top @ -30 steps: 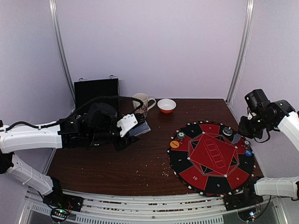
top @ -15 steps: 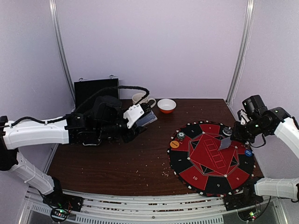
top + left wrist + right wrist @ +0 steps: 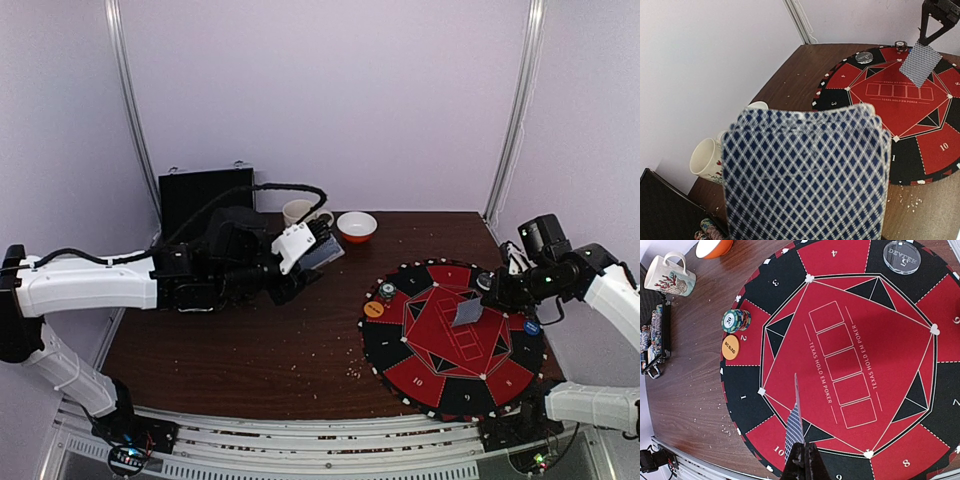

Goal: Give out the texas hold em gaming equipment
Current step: Distribute the poker card in the big blind area.

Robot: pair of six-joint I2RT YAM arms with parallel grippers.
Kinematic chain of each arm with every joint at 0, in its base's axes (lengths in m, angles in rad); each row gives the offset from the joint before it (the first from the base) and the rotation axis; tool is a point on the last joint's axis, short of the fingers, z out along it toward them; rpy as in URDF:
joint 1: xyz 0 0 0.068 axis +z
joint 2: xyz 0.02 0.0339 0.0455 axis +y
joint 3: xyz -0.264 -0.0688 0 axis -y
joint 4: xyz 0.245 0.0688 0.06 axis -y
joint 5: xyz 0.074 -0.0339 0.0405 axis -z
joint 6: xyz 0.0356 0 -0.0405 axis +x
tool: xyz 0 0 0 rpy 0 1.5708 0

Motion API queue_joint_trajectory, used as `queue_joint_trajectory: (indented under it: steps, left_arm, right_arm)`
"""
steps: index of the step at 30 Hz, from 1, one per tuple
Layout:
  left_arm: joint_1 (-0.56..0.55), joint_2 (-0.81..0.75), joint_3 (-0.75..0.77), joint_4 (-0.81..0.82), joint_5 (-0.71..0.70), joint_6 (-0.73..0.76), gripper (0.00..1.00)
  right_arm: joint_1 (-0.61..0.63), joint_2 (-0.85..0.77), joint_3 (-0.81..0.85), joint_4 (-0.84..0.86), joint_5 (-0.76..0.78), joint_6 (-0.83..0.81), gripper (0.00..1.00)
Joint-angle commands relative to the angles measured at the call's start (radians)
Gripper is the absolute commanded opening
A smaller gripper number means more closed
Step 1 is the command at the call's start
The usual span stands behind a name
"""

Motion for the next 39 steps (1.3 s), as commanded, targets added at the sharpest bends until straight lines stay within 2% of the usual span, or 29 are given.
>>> queue_joint_trajectory:
  steps: [1,39]
  left_arm:
    - [0.005,-0.011,-0.013,0.059,0.016,0.002,0.49]
    - [0.006,-0.007,-0.017,0.047,0.022,-0.008,0.49]
  right_arm:
    - [-0.005,-0.022,-0.023,0.015,-0.02,0.013,0.0]
    - [-0.005,0.015,-0.05,-0.068,0.046,-0.007,0.0]
